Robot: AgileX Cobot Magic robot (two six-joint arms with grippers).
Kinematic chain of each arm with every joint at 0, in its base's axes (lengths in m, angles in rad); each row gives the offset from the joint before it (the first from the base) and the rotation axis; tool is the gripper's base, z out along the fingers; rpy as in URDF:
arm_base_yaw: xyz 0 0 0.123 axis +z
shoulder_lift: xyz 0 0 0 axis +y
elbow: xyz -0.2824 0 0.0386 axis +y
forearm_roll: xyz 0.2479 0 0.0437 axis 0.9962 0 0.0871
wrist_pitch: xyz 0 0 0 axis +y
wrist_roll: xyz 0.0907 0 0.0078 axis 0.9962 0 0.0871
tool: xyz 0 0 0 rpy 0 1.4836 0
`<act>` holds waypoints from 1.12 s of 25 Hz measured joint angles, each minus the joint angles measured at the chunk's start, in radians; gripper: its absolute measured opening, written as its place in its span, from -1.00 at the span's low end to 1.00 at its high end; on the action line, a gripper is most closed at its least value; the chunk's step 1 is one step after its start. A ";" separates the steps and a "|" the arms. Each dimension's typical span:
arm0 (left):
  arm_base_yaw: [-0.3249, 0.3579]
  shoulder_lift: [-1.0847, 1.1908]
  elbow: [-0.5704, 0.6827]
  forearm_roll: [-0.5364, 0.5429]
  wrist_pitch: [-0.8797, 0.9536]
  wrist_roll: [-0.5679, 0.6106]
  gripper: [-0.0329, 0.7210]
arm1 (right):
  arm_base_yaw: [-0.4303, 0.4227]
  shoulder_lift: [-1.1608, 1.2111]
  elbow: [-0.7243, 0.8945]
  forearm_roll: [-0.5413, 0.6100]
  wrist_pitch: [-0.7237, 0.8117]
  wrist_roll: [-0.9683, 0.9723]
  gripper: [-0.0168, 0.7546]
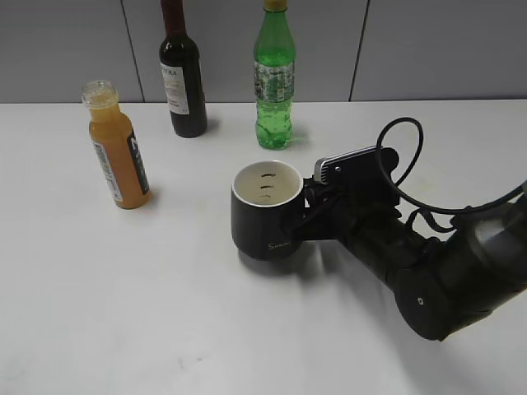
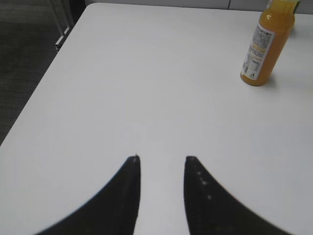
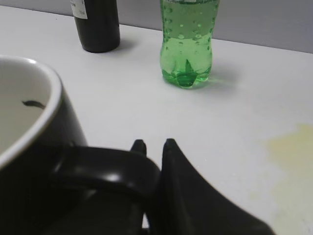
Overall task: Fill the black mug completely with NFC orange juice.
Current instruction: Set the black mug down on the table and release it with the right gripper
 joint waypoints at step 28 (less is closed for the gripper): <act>0.000 0.000 0.000 0.000 0.000 0.000 -0.27 | 0.000 0.111 -0.016 -0.014 -0.039 0.056 -0.60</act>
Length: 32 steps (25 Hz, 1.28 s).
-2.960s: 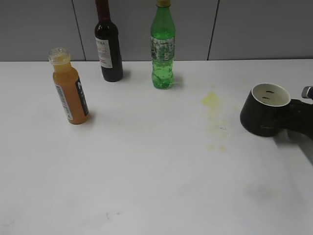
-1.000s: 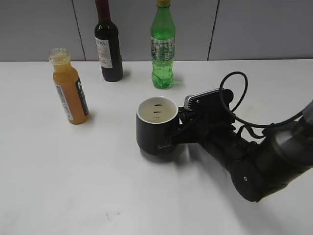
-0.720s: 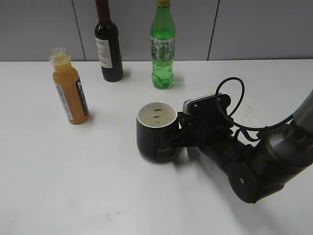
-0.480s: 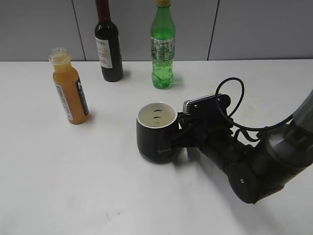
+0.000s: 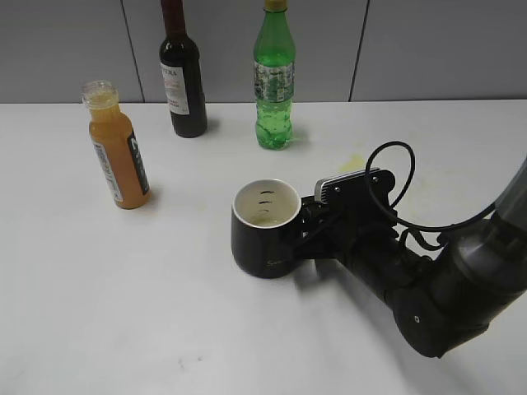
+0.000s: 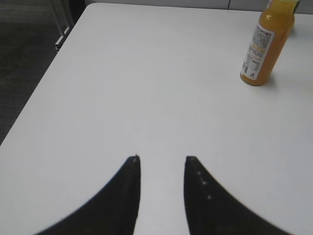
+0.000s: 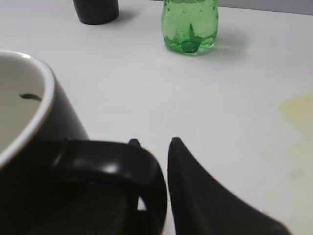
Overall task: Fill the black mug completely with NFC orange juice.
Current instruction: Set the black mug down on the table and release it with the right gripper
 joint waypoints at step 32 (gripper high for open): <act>0.000 0.000 0.000 0.000 0.000 0.000 -0.27 | 0.000 -0.291 0.367 0.026 -0.021 -0.038 0.43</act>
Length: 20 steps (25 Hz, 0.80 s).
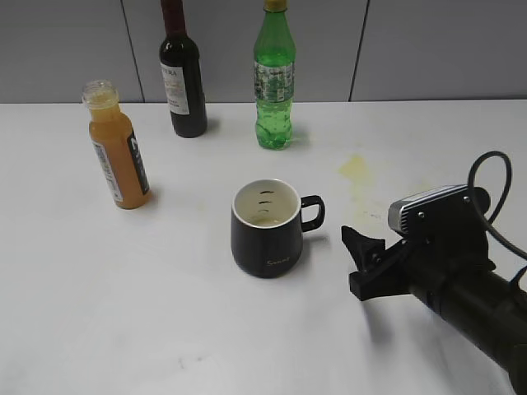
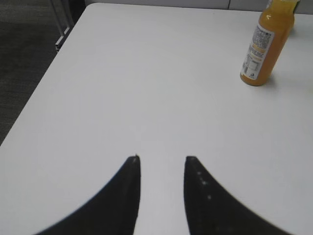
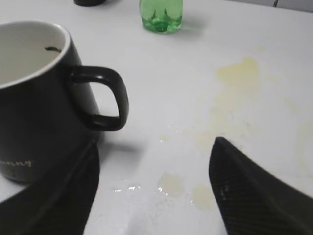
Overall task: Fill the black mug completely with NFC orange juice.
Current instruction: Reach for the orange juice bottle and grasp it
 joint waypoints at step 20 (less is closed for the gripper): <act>0.000 0.000 0.000 0.000 0.000 0.000 -0.27 | 0.001 -0.609 -0.146 0.656 0.788 -0.828 0.62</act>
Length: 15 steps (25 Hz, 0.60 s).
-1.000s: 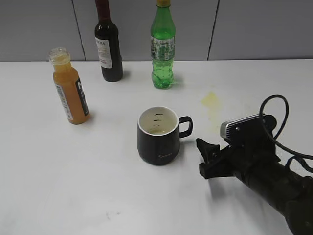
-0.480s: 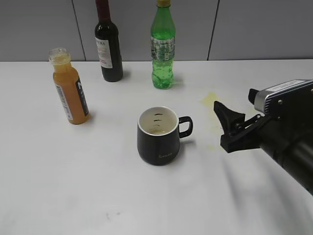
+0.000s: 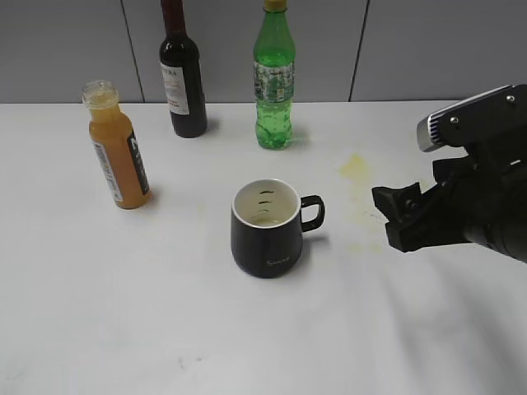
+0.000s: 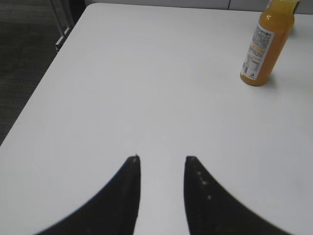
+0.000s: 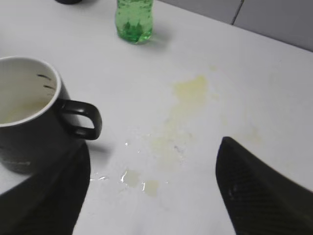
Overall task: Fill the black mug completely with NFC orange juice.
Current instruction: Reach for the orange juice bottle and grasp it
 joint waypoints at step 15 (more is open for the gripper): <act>0.000 0.000 0.000 0.000 0.000 0.000 -0.27 | 0.000 -0.054 -0.027 0.144 0.255 -0.202 0.62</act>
